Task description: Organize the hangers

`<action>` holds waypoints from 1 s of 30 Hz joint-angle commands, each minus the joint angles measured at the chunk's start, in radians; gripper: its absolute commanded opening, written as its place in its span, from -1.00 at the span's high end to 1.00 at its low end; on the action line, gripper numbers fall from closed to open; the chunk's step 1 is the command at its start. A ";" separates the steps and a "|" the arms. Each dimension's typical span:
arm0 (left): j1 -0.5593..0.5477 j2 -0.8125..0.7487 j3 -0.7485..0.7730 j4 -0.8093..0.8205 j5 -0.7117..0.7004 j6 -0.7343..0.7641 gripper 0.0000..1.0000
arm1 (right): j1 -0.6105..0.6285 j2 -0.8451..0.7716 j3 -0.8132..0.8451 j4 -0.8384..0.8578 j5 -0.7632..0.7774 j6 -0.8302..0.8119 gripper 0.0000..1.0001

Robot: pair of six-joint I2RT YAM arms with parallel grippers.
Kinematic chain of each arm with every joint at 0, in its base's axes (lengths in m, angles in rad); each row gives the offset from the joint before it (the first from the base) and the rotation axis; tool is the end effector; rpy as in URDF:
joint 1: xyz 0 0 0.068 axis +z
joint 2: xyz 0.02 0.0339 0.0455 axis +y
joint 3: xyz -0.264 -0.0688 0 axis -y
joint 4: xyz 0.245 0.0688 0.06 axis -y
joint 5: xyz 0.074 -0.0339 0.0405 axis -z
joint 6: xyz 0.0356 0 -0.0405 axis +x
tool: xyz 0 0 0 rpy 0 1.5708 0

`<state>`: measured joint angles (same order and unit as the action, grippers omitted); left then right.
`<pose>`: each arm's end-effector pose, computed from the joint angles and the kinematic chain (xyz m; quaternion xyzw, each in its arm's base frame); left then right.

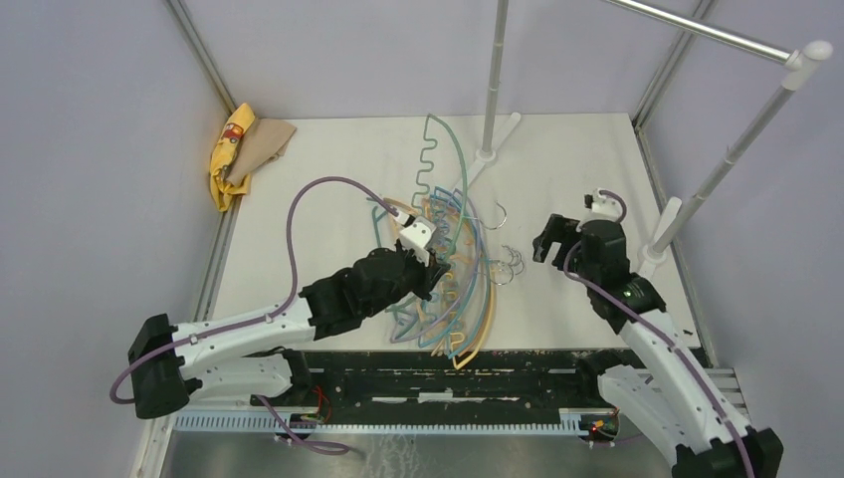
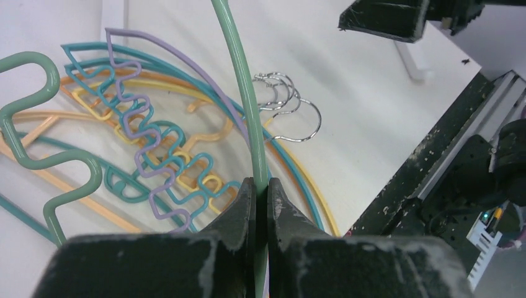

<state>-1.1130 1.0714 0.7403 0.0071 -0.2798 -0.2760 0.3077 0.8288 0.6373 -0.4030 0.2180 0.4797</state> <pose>0.1181 -0.2175 0.2879 0.2523 0.7677 -0.2830 0.5166 0.1773 0.0483 0.2595 0.1262 0.8703 0.0901 0.4674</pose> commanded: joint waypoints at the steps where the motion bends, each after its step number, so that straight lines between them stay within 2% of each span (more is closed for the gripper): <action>1: 0.005 0.015 0.063 0.130 -0.003 -0.058 0.94 | 0.004 -0.189 -0.025 0.005 -0.180 0.016 -0.89; 5: 0.030 0.104 0.127 0.224 0.060 -0.096 0.94 | 0.005 -0.326 -0.053 0.005 -0.268 0.006 -0.87; 12: 0.097 0.293 0.287 0.399 0.212 -0.186 0.94 | 0.004 -0.450 -0.053 0.027 -0.408 -0.027 -0.86; 16: 0.099 0.354 0.352 0.486 0.240 -0.242 0.94 | 0.004 -0.440 -0.055 0.068 -0.460 0.014 -0.85; 24: 0.098 0.483 0.365 0.726 0.302 -0.409 0.94 | 0.005 -0.385 -0.100 0.229 -0.507 0.098 -0.81; 30: 0.098 0.570 0.401 0.775 0.295 -0.456 0.94 | 0.005 -0.368 -0.087 0.260 -0.523 0.110 -0.79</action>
<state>-1.0142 1.6108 1.0729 0.6312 0.0044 -0.6556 0.3077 0.4690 0.5392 -0.2379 -0.2810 0.5655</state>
